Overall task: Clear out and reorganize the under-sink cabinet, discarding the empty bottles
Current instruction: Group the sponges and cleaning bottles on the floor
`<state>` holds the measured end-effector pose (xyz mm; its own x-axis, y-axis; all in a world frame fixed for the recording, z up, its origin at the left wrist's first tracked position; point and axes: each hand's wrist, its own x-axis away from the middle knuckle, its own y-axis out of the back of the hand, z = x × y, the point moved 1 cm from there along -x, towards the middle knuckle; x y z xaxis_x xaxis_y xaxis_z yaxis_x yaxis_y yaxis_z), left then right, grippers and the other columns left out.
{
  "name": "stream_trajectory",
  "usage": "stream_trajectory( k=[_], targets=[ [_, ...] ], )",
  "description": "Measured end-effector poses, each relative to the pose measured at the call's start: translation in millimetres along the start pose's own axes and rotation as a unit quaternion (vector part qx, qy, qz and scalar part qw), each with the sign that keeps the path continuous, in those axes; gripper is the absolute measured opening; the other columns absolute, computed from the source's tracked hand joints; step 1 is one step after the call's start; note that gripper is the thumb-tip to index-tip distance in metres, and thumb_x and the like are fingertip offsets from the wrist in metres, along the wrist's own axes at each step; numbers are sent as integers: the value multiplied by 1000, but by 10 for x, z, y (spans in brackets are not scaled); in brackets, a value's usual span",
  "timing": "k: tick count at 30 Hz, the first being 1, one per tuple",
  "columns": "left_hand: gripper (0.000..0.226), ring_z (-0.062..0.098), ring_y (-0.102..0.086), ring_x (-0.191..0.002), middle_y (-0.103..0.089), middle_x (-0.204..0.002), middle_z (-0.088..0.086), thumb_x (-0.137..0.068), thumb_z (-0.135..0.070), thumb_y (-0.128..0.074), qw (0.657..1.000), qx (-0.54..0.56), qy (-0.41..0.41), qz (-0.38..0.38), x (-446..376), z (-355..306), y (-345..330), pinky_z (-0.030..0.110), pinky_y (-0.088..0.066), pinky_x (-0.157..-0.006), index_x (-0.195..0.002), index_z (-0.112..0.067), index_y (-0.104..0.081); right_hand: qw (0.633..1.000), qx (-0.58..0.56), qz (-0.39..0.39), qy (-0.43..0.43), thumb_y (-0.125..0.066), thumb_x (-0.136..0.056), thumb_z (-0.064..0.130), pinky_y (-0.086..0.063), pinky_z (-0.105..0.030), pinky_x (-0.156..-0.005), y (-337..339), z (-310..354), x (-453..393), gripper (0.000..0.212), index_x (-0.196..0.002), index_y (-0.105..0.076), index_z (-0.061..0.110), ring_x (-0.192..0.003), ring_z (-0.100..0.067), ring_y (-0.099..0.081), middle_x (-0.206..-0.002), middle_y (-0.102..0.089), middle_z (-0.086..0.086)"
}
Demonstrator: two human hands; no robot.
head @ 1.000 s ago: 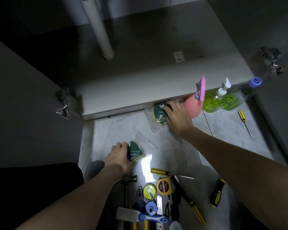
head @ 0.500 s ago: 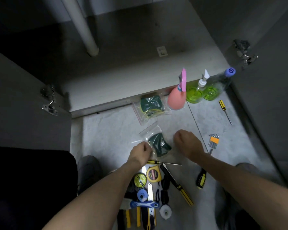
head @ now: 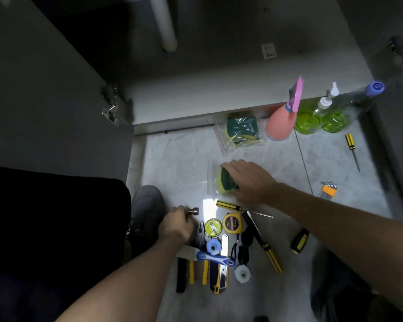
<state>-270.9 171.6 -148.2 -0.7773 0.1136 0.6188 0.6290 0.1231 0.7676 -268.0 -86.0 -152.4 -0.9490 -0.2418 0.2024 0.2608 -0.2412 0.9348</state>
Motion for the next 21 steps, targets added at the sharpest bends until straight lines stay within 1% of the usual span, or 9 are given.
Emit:
stream_trajectory(
  k=[1,3,5,7,10,12,15,18,21],
  targets=[
    [32,30,-56,-118,-55,-131,7,-95,-34,-50,1000,4,2,-5,18,-10,-31,36,-47,-91,-124,-20,-57,999,1,-10,34,-68,-71,22,-47,-38,-86,113,-37,-63,73,-139,-43,17,-104,-25,-55,-123,-57,-5],
    [35,28,-53,-121,-52,-134,5,-95,-33,-50,1000,13,4,-14,21,-55,-61,36,-46,-92,-128,-21,-55,998,18,-41,42,-69,-71,16,-46,-40,-93,358,-144,-261,70,-137,-43,18,-109,-26,-55,-127,-56,-6],
    [32,29,-51,-122,-51,-132,5,-94,-31,-51,1000,17,0,-25,-1,-101,-76,37,-46,-92,-124,-20,-56,997,51,-65,9,-69,-75,12,-45,-43,-98,582,-278,-503,72,-142,-42,15,-119,-30,-51,-137,-51,-10],
    [27,28,-51,-121,-52,-129,5,-94,-30,-50,999,23,-3,-43,-17,-109,-89,38,-47,-89,-118,-19,-57,993,96,-62,-40,-70,-78,9,-46,-46,-98,719,-392,-699,70,-144,-44,11,-127,-32,-45,-145,-44,-13],
    [25,26,-51,-119,-52,-125,3,-94,-29,-50,997,44,6,-71,-15,-41,-141,37,-46,-86,-116,-20,-57,982,139,-80,-100,-67,-82,6,-43,-44,-93,737,-524,-804,58,-137,-51,10,-123,-32,-43,-136,-45,-14],
    [26,26,-52,-119,-53,-125,1,-93,-29,-51,994,61,14,-86,34,37,-175,36,-47,-87,-117,-21,-58,979,113,-93,-144,-66,-82,1,-43,-45,-88,677,-577,-801,54,-133,-53,10,-116,-34,-47,-128,-48,-15],
    [22,29,-55,-113,-54,-123,4,-92,-26,-54,991,84,28,-103,169,165,-230,36,-48,-86,-113,-17,-58,977,32,-82,-195,-66,-83,-1,-50,-47,-82,602,-600,-751,58,-137,-49,12,-108,-38,-56,-123,-50,-17],
    [19,32,-58,-108,-57,-117,11,-90,-16,-58,985,128,44,-106,321,286,-301,34,-45,-86,-108,-11,-57,974,-19,-87,-207,-69,-82,0,-51,-48,-85,498,-507,-611,71,-145,-39,11,-115,-38,-52,-131,-47,-18],
    [21,30,-59,-109,-59,-117,12,-90,-10,-58,981,160,69,-88,495,374,-386,31,-44,-90,-110,-11,-58,952,-80,-150,-255,-65,-82,1,-50,-46,-90,347,-227,-327,69,-144,-38,10,-121,-35,-49,-137,-45,-15]
  ],
)
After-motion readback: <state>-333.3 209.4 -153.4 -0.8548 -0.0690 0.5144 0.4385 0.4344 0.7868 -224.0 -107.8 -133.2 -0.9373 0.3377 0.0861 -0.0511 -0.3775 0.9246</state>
